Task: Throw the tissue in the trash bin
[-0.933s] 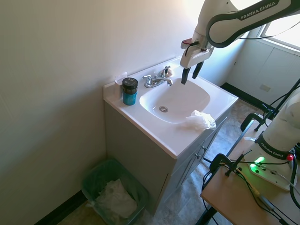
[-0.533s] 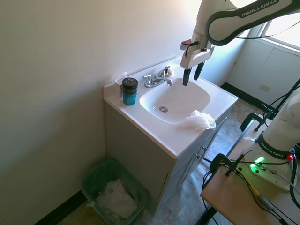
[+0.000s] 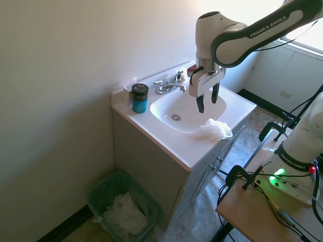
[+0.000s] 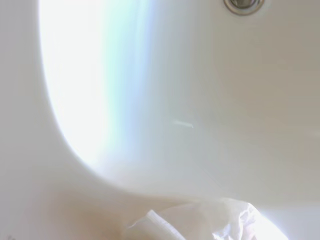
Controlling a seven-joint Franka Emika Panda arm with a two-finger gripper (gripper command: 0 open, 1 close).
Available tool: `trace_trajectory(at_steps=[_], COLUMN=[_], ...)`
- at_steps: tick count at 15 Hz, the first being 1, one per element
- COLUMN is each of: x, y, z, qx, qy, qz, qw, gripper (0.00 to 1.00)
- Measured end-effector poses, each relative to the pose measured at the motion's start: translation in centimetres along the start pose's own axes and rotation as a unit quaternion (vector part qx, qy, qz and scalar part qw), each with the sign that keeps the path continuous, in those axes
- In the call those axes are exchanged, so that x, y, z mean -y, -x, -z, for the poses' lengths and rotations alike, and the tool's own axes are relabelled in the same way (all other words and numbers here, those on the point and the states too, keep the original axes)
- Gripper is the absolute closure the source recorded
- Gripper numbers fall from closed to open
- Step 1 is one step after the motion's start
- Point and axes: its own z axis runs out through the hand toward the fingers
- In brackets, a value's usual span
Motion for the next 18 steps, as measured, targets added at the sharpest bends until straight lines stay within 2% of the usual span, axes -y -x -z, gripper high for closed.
trace_trajectory(at_steps=[4,9,10,18], x=[-0.4,-1.9,-1.9,-1.7], y=[0.0,-0.2,-0.4,-1.0], z=[-4.2,-8.7,-9.5,-10.3], qx=[0.002,0.014,0.017,0.022], qy=[0.046,0.067,0.068,0.053], qz=[-0.007,-0.007,-0.007,0.002], qw=[0.9989,0.9976,0.9975,0.9983], gripper=[0.0,0.0,1.0,1.0])
